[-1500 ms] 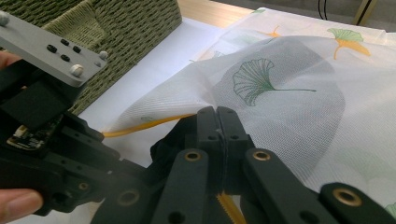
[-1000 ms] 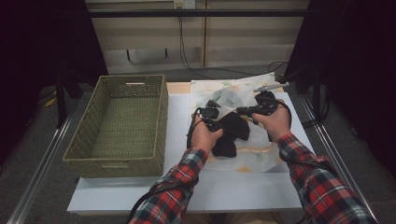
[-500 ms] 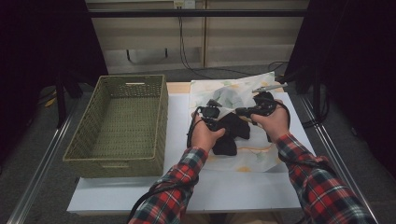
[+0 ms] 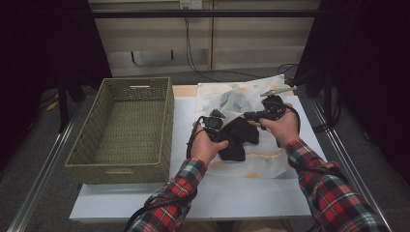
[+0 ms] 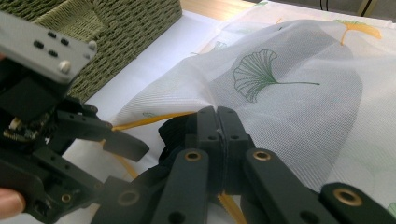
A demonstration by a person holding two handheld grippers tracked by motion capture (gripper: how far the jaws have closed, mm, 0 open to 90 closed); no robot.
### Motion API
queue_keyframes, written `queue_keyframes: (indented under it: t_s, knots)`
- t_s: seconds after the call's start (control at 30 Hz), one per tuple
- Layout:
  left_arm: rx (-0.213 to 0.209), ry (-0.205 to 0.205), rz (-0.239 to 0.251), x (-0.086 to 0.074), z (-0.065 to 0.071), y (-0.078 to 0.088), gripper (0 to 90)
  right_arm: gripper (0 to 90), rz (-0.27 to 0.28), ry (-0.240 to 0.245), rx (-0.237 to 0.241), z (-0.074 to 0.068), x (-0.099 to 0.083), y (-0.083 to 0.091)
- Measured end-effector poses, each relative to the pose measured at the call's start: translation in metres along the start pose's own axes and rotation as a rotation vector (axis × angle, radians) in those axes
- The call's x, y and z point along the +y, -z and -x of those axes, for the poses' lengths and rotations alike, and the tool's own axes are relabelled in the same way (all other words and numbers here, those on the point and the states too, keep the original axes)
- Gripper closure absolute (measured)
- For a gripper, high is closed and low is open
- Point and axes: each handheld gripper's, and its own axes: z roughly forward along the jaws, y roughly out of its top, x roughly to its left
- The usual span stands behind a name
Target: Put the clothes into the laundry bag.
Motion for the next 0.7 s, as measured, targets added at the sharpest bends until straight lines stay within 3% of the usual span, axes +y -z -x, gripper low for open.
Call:
queue_keyframes:
  t_s: [0.07,0.17,0.27,0.43,0.7]
  knots:
    - [0.009,-0.003,-0.007,-0.002,0.001,-0.003,46.3,90.0,-0.002,0.0,-0.002,0.0,0.0,0.0]
    - [-0.019,0.012,-0.032,-0.004,0.002,-0.007,52.2,90.0,-0.003,-0.002,-0.004,0.0,0.0,0.0]
    - [-0.043,0.007,-0.048,-0.005,0.005,-0.011,70.1,90.0,0.0,-0.004,-0.003,0.002,-0.001,0.0]
    - [-0.044,0.012,-0.064,-0.004,0.007,-0.014,87.4,90.0,-0.002,-0.012,-0.005,0.005,-0.003,0.001]
    - [-0.016,0.01,0.011,0.002,0.008,-0.017,89.9,90.0,-0.003,-0.02,-0.007,0.007,-0.004,0.0]
